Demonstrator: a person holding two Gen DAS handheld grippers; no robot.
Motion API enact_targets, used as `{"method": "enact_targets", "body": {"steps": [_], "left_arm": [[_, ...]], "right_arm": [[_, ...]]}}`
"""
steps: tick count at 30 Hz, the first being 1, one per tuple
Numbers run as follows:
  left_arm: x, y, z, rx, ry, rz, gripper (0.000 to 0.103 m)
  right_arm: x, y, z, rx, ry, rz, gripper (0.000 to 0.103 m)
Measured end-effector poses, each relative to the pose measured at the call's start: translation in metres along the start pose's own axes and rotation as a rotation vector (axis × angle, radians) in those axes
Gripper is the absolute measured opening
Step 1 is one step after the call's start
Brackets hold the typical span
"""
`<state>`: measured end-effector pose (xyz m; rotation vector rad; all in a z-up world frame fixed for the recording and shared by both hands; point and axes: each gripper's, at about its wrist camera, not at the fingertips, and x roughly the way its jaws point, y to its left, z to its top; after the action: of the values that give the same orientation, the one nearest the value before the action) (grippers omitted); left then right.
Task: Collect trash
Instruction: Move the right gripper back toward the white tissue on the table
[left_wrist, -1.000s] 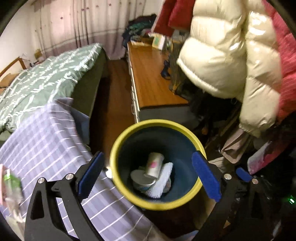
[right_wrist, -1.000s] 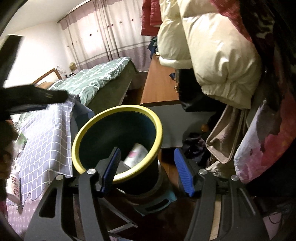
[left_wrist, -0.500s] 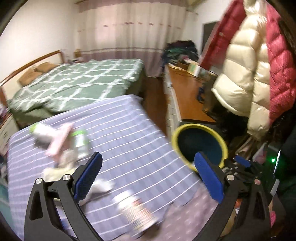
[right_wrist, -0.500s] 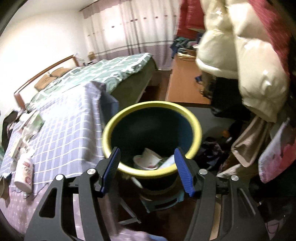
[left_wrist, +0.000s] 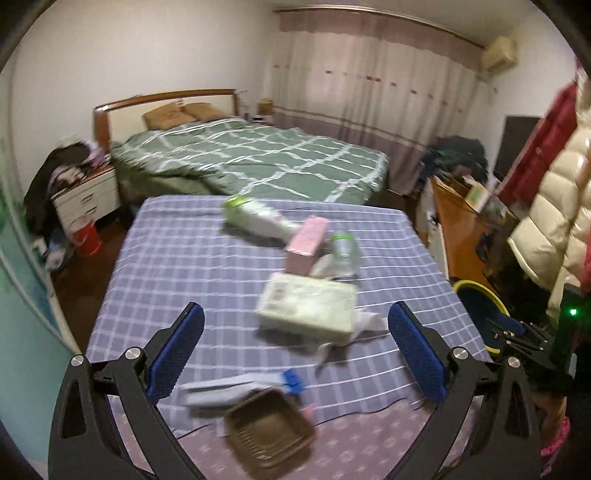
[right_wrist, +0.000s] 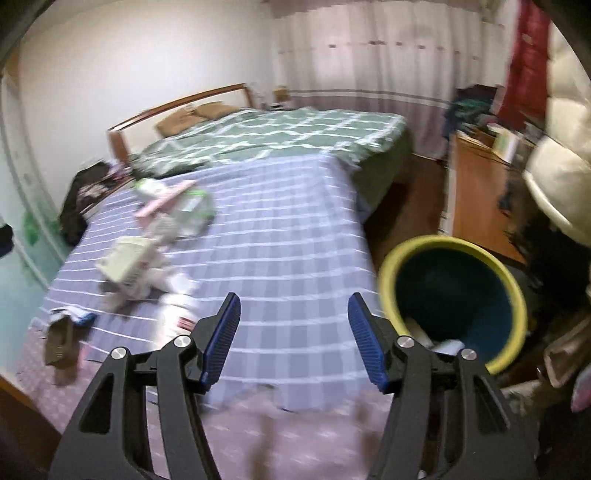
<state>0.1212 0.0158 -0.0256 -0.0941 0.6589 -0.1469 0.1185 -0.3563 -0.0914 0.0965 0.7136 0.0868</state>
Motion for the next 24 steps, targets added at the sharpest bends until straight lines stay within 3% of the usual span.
{"method": "enact_targets", "body": {"steps": [5,12,15,17,24], "left_arm": [[-0.008,0.040,-0.013,-0.063,0.001,0.035,0.098],[-0.019,0.068,-0.020,-0.106,-0.022,0.096,0.098],[-0.024,0.080,-0.022,-0.127,-0.035,0.115,0.098],[-0.027,0.088,-0.023,-0.142,-0.042,0.128,0.098],[-0.015,0.089,-0.027,-0.143,-0.023,0.096,0.098]], "right_arm": [[0.017,0.057,0.016,-0.102,0.036,0.117,0.058],[0.036,0.139,0.017,-0.243,0.111,0.294,0.058],[0.048,0.172,0.015,-0.323,0.159,0.347,0.051],[0.052,0.180,0.015,-0.364,0.175,0.327,0.047],[0.082,0.152,0.026,-0.336,0.205,0.139,0.049]]}}
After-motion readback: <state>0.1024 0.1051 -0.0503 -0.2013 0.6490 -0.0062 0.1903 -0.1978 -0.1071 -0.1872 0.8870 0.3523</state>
